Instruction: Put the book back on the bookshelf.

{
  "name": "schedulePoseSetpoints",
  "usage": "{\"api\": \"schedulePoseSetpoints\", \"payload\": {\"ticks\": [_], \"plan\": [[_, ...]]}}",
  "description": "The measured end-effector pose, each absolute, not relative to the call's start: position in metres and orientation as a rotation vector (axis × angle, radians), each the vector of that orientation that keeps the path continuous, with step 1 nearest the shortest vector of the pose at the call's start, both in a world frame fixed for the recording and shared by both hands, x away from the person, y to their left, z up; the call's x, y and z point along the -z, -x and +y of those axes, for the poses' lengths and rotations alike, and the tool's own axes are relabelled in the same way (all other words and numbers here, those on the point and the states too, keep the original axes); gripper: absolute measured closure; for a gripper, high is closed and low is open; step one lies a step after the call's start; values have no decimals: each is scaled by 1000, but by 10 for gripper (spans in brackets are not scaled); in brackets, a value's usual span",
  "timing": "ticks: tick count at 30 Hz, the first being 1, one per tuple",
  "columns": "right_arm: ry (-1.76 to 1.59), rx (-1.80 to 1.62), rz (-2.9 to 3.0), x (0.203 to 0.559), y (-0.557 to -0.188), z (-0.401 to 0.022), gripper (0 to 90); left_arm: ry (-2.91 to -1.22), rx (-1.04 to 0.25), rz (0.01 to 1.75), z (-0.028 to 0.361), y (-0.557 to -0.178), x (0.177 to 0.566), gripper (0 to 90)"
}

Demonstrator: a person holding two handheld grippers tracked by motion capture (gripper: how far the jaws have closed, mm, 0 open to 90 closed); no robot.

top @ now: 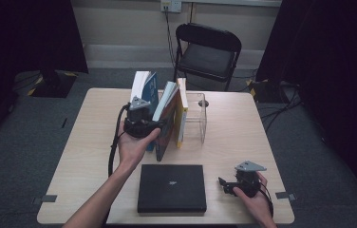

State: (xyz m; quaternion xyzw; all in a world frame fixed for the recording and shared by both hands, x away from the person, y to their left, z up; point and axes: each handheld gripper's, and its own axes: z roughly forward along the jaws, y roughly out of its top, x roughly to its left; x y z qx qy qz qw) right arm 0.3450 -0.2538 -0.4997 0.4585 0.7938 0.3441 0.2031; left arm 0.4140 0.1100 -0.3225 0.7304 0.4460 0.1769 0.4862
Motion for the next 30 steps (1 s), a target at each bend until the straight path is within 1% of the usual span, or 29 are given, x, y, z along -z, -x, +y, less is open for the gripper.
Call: {"api": "schedulePoseSetpoints", "payload": {"ticks": [2,5,6,8,11,12,13,15,16,18,21,27,30], "plan": [[-1280,-960,2215,500,-345,-254,127,-1806,-412,1104,110,-418,313,541],[-1280,-960,2214,500,-345,-254,127,-1809,-428,1115,109,-419,306,552],[-1281,-960,2214,500,-345,-254,127,-1836,-418,1127,107,-421,302,552],[-1282,-960,2214,500,-345,-253,127,-1889,-354,1140,105,-427,299,552],[-1285,-959,2213,500,-345,-253,127,-1932,-317,1149,103,-432,295,561],[-1285,-959,2213,500,-345,-253,127,-1976,-266,1146,101,-436,294,537],[-1286,-959,2212,500,-345,-253,127,-2002,-255,1148,102,-438,294,529],[-1284,-960,2212,500,-346,-253,127,-2012,-311,1173,100,-443,289,550],[-1284,-960,2212,500,-346,-253,127,-2012,-311,1173,100,-443,289,548],[-1285,-959,2211,500,-346,-252,127,-2049,-266,1211,97,-454,286,539],[-1285,-959,2211,500,-346,-252,127,-2083,-255,1241,92,-461,284,551],[-1283,-959,2212,500,-346,-252,127,-2211,-153,1322,82,-480,278,569],[-1284,-959,2212,500,-346,-252,127,-2226,-131,1352,83,-486,276,584]]}}
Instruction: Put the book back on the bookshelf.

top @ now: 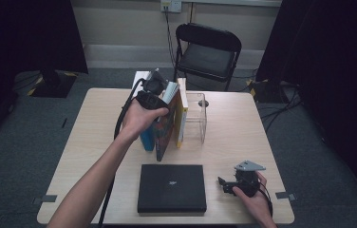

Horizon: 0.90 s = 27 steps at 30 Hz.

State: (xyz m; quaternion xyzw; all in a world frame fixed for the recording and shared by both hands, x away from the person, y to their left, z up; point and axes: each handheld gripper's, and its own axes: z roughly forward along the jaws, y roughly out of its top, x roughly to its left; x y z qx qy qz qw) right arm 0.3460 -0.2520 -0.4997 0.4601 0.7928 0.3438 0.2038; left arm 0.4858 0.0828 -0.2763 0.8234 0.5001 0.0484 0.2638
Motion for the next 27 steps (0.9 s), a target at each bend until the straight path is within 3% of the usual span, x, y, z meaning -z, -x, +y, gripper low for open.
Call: {"api": "schedulePoseSetpoints", "payload": {"ticks": [7,14,20,27], "plan": [[-1283,-959,2211,500,-346,-252,127,-2265,-137,1414,89,-492,273,675],[-1283,-958,2212,500,-347,-251,127,-2300,-97,1432,81,-499,276,625],[-1284,-958,2213,500,-347,-251,127,-2295,-194,1477,81,-496,273,734],[-1284,-958,2213,500,-347,-251,127,-2271,-205,1478,81,-495,273,739]]}}
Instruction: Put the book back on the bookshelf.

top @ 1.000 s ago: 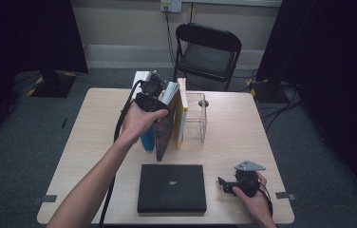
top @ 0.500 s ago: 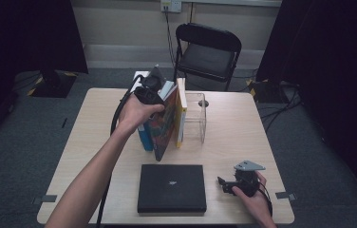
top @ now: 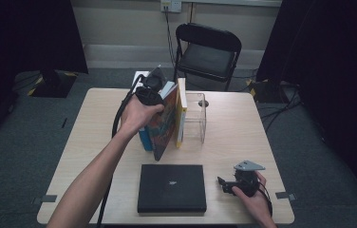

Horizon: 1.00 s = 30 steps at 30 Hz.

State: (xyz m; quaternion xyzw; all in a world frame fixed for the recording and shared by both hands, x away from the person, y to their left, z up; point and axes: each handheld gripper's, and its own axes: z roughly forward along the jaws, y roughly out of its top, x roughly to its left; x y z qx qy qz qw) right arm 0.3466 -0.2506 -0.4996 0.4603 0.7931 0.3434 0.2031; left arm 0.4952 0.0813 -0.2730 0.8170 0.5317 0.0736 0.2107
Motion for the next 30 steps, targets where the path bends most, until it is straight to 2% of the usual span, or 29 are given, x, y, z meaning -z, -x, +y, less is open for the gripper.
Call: {"api": "schedulePoseSetpoints", "payload": {"ticks": [14,17,30], "plan": [[-1283,-959,2215,500,-347,-251,127,-2201,-176,1554,80,-519,263,740],[-1281,-960,2216,500,-347,-251,127,-2202,-210,1568,72,-527,259,740],[-1269,-964,2227,500,-347,-250,127,-2175,-203,1591,68,-540,272,734]]}}
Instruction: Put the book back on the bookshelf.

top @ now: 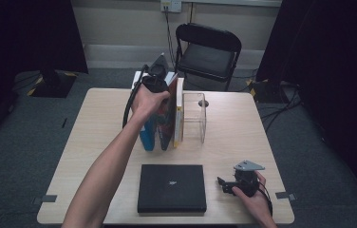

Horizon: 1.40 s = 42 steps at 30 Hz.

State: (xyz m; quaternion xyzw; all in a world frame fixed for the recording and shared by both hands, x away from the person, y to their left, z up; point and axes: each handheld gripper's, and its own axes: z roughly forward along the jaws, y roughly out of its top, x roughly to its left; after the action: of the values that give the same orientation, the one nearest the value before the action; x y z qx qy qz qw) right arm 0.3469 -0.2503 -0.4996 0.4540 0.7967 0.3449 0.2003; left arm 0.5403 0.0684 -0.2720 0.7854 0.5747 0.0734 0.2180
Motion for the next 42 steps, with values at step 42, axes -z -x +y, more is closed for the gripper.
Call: {"api": "schedulePoseSetpoints", "payload": {"ticks": [42], "plan": [[-1271,-964,2224,500,-347,-250,127,-1756,-688,943,106,-430,323,518]]}}
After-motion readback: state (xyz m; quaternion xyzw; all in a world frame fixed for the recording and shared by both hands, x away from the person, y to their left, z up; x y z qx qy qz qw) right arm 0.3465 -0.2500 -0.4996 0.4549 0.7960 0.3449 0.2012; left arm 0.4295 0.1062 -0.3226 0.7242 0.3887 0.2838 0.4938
